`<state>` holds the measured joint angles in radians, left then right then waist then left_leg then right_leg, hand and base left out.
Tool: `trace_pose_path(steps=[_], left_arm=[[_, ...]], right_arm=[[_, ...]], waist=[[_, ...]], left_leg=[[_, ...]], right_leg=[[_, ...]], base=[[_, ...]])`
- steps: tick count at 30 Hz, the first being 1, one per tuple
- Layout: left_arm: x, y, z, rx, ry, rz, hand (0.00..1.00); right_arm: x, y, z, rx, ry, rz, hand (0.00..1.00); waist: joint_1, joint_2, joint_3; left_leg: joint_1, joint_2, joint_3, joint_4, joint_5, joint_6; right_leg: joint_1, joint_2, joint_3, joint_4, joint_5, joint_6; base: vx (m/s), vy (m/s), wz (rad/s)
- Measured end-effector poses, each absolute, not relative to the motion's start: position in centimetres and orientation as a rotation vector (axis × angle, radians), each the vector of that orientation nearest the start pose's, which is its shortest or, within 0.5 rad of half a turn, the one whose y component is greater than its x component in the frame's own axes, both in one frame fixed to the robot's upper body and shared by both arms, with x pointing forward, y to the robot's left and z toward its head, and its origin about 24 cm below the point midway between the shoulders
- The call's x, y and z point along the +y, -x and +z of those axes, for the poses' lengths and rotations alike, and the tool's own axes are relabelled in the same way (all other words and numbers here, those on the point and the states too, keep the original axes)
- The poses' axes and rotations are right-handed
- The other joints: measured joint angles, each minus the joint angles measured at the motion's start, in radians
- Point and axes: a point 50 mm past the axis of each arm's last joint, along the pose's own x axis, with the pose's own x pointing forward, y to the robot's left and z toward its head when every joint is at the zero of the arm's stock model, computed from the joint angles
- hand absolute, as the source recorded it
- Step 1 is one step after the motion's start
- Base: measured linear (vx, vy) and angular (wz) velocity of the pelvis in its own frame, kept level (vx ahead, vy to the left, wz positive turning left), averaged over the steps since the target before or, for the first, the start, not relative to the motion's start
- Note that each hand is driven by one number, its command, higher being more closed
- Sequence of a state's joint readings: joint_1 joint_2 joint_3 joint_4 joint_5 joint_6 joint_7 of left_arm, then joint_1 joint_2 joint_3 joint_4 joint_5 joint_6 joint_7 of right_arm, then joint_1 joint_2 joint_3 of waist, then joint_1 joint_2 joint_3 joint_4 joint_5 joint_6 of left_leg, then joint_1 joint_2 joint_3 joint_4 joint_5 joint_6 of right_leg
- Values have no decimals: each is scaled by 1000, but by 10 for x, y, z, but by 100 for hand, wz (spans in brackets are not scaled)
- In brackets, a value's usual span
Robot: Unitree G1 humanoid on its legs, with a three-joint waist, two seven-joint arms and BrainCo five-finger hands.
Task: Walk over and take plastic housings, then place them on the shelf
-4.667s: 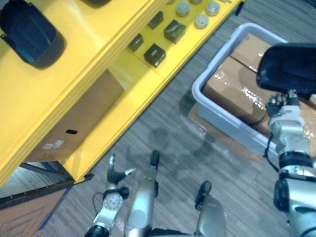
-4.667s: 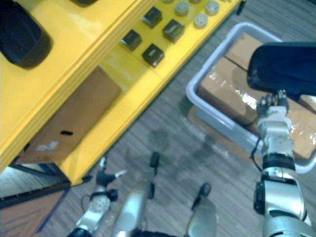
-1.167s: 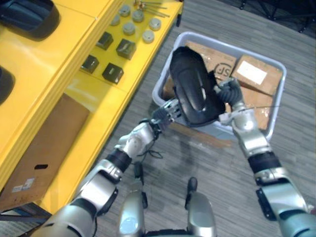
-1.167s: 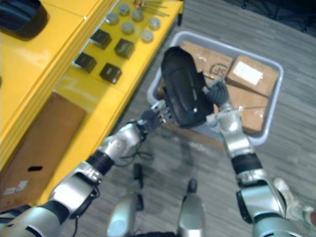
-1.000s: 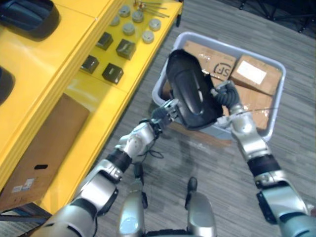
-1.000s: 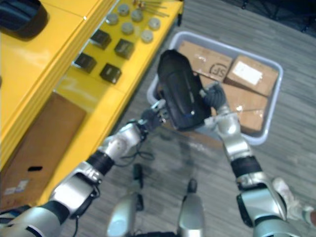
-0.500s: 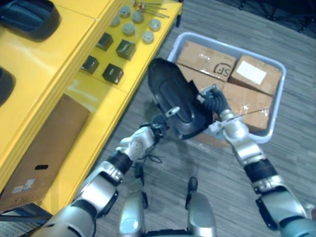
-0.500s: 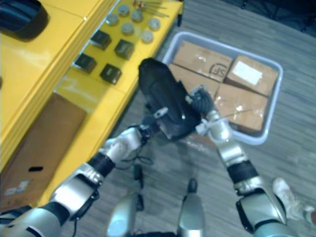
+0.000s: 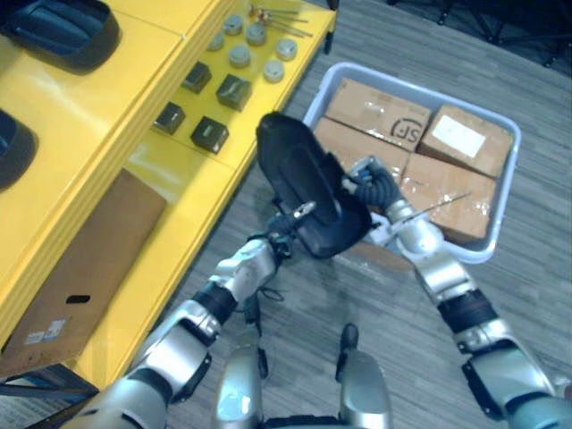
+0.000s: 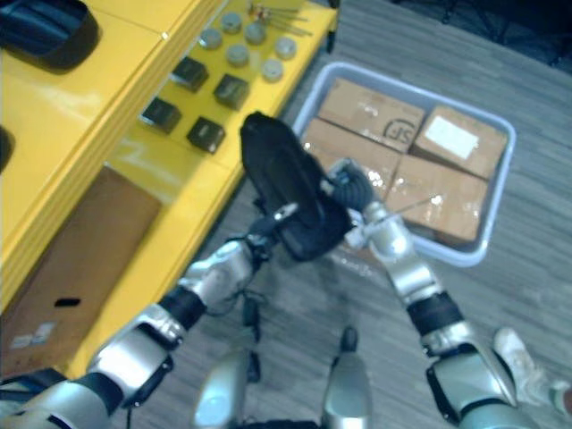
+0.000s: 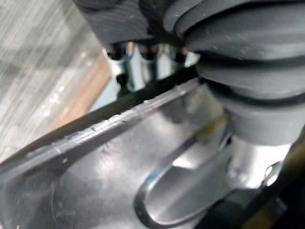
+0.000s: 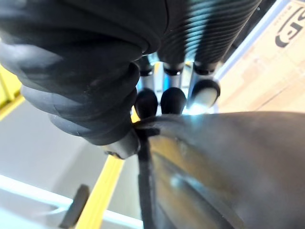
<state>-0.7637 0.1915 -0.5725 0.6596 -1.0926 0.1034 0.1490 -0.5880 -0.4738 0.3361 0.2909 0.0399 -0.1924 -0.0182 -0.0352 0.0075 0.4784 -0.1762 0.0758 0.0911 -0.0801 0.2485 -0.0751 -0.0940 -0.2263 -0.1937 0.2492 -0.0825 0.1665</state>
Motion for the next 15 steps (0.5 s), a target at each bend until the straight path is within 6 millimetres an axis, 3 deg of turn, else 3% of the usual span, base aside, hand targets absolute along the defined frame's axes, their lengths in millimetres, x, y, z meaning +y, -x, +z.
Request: trace_pose_path(steps=[9,11,15], left_arm=[[78,-346,67,307,461,-310,100],[80,-346,73,279,487,-313,100],[83,-346,92,171,543,-318,100]], right_arm=[[-136,-312,120,-436,378,386,0],[-136,-305,122,-461,336,390,0],[-130,-292,152,-617,284,399,0]], waist=[[14,-57,-34],[19,-69,-45],[19,-98,-76]], left_leg=[[40,-2,1,-3,-20,5],[46,-2,0,-6,-23,4],[78,-6,2,-7,-35,6]], right_leg=[[52,0,-7,-28,-1,0],[66,0,-16,-40,-1,1],[123,0,-24,-87,5,7]], base=[[1,-2,0],[0,0,0],[33,-14,0]])
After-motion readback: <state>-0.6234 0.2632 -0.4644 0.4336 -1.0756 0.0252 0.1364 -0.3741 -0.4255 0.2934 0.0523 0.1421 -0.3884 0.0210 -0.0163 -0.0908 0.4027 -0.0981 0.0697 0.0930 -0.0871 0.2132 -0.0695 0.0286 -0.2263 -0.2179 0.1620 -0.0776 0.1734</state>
